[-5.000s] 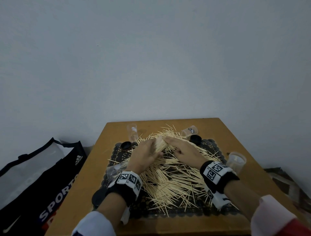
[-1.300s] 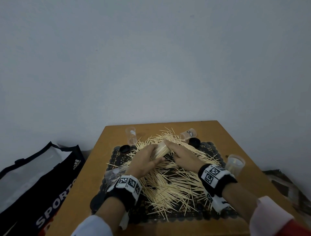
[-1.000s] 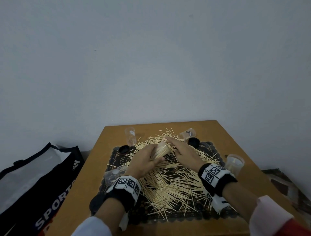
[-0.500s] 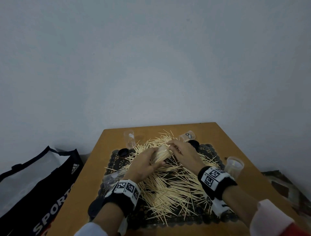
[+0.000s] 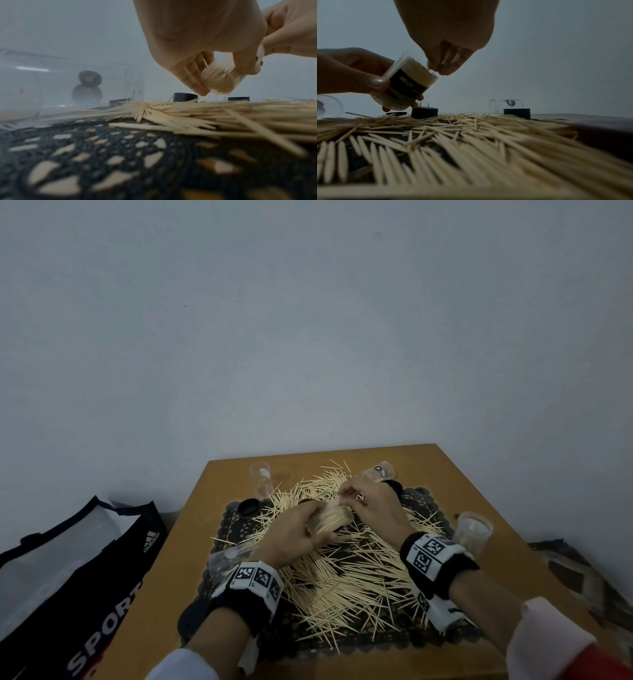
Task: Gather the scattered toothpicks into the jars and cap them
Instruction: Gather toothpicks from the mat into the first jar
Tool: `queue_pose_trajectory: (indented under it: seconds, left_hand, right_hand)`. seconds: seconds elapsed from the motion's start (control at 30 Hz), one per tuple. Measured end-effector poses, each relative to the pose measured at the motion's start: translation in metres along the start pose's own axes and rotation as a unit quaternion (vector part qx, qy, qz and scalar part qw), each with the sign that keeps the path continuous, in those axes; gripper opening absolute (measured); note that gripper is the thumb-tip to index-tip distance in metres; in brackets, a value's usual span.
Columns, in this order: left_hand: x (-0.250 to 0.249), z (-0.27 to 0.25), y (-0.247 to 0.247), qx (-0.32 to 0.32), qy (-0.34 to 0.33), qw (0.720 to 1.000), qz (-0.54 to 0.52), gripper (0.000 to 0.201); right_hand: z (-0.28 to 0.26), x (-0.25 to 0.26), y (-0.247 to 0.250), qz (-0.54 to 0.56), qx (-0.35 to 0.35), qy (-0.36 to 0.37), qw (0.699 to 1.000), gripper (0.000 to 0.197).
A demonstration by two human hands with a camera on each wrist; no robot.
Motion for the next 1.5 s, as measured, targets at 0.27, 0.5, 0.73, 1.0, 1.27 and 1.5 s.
queue_pose_trajectory:
  seconds: [0.27, 0.5, 0.73, 1.0, 1.27, 1.5]
  left_hand:
    - [0.008, -0.002, 0.017, -0.068, 0.073, 0.995, 0.021, 0.058]
    - [0.02, -0.014, 0.04, -0.189, 0.149, 0.97, -0.031, 0.063]
    - [0.025, -0.012, 0.034, -0.162, 0.158, 0.974, -0.017, 0.059]
    - [0.016, -0.01, 0.032, -0.133, 0.146, 0.98, -0.019, 0.067]
    - [0.019, -0.01, 0.031, -0.136, 0.144, 0.98, -0.014, 0.061]
    - [0.016, -0.008, 0.028, -0.124, 0.107, 0.986, -0.01, 0.06]
  right_hand:
    - [-0.005, -0.042, 0.008, -0.187, 0.005, -0.18, 0.966, 0.033]
    - [-0.01, -0.119, 0.013, -0.244, 0.116, -0.435, 0.859, 0.041]
    - [0.0, -0.128, 0.023, -0.3, 0.095, -0.437, 0.842, 0.022]
    - [0.02, -0.103, 0.022, -0.21, 0.097, -0.38, 0.896, 0.031]
    - [0.038, -0.045, 0.004, -0.029, 0.076, -0.333, 0.939, 0.056]
    - [0.07, 0.011, -0.018, -0.112, 0.224, -0.193, 0.949, 0.055]
Point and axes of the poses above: each hand's wrist, its own z-axis towards the middle knuckle, its own y-axis out of the back of the hand, x = y × z, the point moved 9 cm from there along z, towards the middle knuckle, and after that the axes turned 5 degrees about z, right-handed, at the moved point
